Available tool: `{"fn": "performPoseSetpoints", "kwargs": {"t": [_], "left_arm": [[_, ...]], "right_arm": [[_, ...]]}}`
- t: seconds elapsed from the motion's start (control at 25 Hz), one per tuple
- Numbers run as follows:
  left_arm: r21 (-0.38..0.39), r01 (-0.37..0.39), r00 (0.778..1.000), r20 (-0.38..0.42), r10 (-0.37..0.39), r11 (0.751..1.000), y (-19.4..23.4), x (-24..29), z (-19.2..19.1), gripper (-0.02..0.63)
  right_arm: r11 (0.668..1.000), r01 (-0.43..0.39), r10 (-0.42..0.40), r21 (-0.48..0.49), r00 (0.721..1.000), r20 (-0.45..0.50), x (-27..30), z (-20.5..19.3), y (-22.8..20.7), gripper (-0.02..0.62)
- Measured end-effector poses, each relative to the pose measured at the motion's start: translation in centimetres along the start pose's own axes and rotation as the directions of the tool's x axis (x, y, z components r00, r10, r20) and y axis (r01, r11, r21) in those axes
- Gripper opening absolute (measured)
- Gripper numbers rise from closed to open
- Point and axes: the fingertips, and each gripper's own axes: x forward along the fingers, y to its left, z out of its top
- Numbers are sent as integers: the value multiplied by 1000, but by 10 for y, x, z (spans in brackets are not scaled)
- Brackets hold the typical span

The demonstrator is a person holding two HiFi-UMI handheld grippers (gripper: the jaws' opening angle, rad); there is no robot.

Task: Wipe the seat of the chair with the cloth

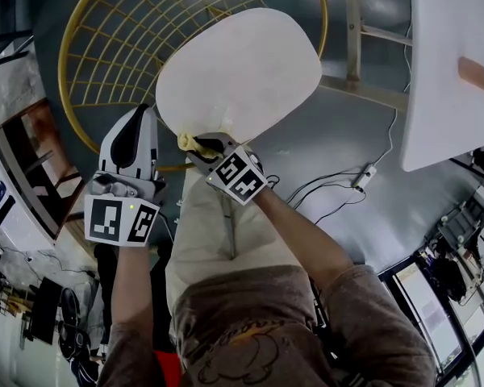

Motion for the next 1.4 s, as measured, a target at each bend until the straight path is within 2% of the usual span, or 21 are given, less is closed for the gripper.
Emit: {"fn": "performPoseSetpoints", "kwargs": {"t": [0.28, 0.44, 0.6, 0.8, 1.12, 1.24, 1.4], "left_arm": [[-3, 4, 1000, 4, -4, 1000, -4, -5, -2, 3], [-1, 10, 1000, 4, -10, 1000, -7, -5, -1, 3], [-2, 18, 1000, -2, -18, 1000, -12, -3, -5, 3], [-4, 28, 1000, -13, -28, 1000, -17, 4, -19, 3], [8, 28, 999, -23, -27, 1000, -15, 3, -8, 3], [13, 23, 999, -26, -22, 1000, -13, 3, -9, 3], [10, 17, 999, -27, -16, 1000, -12, 2, -11, 3]], "right_arm": [[995, 101, -100, -4, 989, 108, -53, 9, -19, 120], [972, 234, -231, -10, 964, 132, -99, 2, -55, 120], [922, 387, -387, 27, 911, 144, -157, -9, -106, 120], [829, 555, -558, 63, 820, 126, -214, -27, -173, 120], [699, 708, -715, 104, 689, 120, -272, -9, -240, 120], [676, 730, -737, 103, 668, 105, -275, -13, -257, 120], [664, 742, -748, 97, 660, 74, -272, -22, -271, 120]]}}
